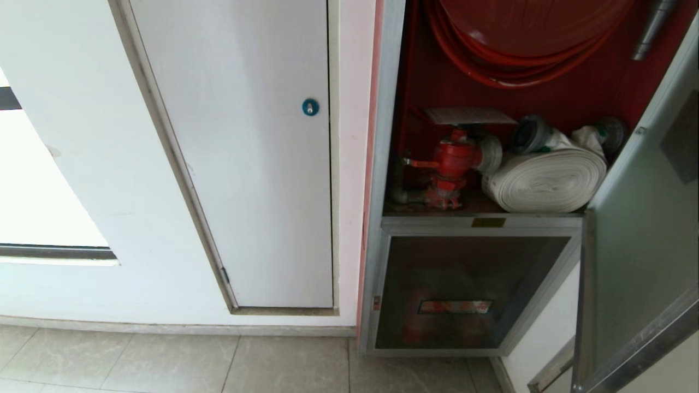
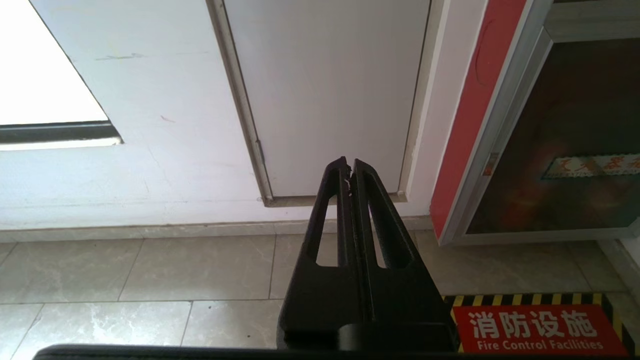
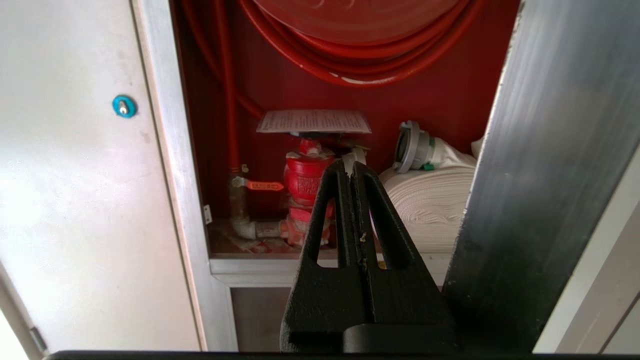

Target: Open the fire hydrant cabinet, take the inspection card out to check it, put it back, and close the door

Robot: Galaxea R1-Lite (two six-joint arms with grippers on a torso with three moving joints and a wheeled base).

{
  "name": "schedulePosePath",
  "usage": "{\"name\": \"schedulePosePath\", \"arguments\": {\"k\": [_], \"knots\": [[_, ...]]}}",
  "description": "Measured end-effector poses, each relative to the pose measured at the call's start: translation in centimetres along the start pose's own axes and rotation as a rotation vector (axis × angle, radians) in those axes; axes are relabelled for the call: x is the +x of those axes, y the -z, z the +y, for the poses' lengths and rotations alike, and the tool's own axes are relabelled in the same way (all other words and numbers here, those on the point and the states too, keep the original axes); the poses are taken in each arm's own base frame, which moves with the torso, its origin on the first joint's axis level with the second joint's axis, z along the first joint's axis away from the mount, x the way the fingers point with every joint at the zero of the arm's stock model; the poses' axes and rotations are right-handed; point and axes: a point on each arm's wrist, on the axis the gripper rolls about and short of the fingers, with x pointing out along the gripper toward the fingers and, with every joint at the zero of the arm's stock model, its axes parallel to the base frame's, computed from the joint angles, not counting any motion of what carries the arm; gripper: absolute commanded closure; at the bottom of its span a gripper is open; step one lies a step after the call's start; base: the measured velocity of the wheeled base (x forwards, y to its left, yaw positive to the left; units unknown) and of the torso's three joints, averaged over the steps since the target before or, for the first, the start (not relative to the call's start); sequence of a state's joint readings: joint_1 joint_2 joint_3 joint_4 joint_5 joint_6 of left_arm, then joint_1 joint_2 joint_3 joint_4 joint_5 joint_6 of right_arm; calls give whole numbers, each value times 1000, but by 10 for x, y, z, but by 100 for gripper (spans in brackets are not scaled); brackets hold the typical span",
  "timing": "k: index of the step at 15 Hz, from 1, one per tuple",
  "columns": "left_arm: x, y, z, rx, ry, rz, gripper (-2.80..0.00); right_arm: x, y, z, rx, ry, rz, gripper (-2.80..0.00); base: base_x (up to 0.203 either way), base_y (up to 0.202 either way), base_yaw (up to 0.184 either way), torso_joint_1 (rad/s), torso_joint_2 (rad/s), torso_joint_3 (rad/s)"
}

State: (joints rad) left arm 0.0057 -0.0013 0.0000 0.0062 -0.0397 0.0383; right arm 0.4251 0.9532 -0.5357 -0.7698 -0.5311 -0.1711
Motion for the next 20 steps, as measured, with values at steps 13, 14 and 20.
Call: {"name": "schedulePosePath", "arguments": {"k": [13, 14, 20], "knots": [[0, 0, 0, 0, 0, 0, 0, -24, 3, -15, 6, 27, -18, 0, 0, 0, 0, 0, 0, 0], [0, 0, 0, 0, 0, 0, 0, -25, 2, -16, 9, 35, -22, 0, 0, 0, 0, 0, 0, 0], [0, 0, 0, 0, 0, 0, 0, -37, 3, -24, 5, 63, -15, 0, 0, 0, 0, 0, 0, 0]]}}
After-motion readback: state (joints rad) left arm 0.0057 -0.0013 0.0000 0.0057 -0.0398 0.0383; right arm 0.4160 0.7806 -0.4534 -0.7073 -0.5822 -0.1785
